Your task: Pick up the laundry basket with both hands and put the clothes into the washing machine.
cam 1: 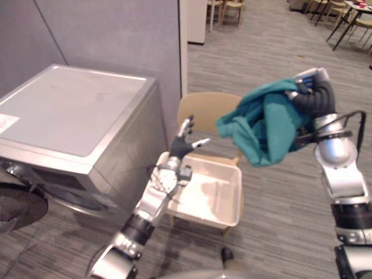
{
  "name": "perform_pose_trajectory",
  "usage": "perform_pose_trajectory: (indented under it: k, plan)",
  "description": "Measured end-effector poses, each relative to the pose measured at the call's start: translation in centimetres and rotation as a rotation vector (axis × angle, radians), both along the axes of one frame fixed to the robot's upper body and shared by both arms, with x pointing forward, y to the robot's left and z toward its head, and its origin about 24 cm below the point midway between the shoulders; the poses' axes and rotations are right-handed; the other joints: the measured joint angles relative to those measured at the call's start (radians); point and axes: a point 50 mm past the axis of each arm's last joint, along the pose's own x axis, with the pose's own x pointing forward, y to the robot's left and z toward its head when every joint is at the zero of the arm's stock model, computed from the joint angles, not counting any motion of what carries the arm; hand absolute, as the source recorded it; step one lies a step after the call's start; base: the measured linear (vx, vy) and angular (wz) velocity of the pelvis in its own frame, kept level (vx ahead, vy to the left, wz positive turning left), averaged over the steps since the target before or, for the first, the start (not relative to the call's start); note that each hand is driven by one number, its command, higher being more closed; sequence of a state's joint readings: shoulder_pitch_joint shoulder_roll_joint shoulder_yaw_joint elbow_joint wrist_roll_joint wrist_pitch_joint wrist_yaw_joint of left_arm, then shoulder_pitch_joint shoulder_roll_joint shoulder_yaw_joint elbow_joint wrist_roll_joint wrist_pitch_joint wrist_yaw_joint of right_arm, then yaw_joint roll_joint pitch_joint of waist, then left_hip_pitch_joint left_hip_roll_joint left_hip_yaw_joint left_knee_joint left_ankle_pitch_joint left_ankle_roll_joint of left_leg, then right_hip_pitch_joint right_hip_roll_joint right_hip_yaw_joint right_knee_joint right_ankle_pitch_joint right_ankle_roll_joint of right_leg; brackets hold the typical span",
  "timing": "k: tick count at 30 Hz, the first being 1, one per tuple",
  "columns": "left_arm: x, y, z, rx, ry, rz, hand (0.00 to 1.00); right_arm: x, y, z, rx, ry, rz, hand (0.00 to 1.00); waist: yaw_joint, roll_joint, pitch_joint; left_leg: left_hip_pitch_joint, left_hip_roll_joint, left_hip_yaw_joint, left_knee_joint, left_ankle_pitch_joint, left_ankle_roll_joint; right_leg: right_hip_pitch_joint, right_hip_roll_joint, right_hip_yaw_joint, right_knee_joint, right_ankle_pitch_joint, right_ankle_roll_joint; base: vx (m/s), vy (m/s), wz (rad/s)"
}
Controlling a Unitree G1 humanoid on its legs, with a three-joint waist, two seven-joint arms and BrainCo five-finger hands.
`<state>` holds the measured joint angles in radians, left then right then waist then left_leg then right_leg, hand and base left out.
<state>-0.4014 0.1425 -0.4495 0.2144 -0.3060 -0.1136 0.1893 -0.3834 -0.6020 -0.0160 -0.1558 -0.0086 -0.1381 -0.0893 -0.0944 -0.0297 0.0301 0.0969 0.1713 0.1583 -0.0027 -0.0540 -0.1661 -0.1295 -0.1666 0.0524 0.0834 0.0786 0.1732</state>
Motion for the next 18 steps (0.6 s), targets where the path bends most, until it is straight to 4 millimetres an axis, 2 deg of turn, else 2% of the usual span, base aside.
perform_pose_trajectory:
  k: [2,5,13,18]
  plan:
    - [0.4,-1.4,0.5,0.025,-0.014,-0.064,0.0,-0.3,1.4,-0.1,-0.004,-0.012,0.064,1.0,-0.002,0.002,-0.007,0.012,0.002,0.012,0.0,-0.004,-0.001,0.002,0.006,0.012,0.001,0.0,-0.001,0.0,-0.005,-0.18]
    - [0.6,-2.9,0.8,0.05,-0.02,-0.127,0.0,-0.6,2.5,0.0,0.009,-0.026,0.109,1.0,-0.005,0.003,-0.008,0.022,0.002,0.024,-0.001,-0.005,-0.001,0.002,0.009,0.025,0.003,0.0,-0.001,-0.02,-0.003,-0.11]
    - [0.6,-6.5,2.1,0.077,-0.048,-0.248,0.0,-1.0,4.5,-0.4,0.019,-0.012,0.201,1.0,-0.009,0.001,-0.027,0.034,0.002,0.031,-0.004,-0.006,0.0,0.008,0.009,0.031,0.005,-0.003,0.004,-0.01,-0.001,-0.02]
    - [0.5,-8.1,3.1,0.104,-0.078,-0.309,0.0,-1.8,5.7,0.2,0.018,-0.05,0.259,1.0,-0.028,0.0,-0.028,0.041,0.001,0.029,-0.007,-0.006,0.0,0.015,0.007,0.028,0.006,-0.007,0.009,0.0,0.0,0.0]
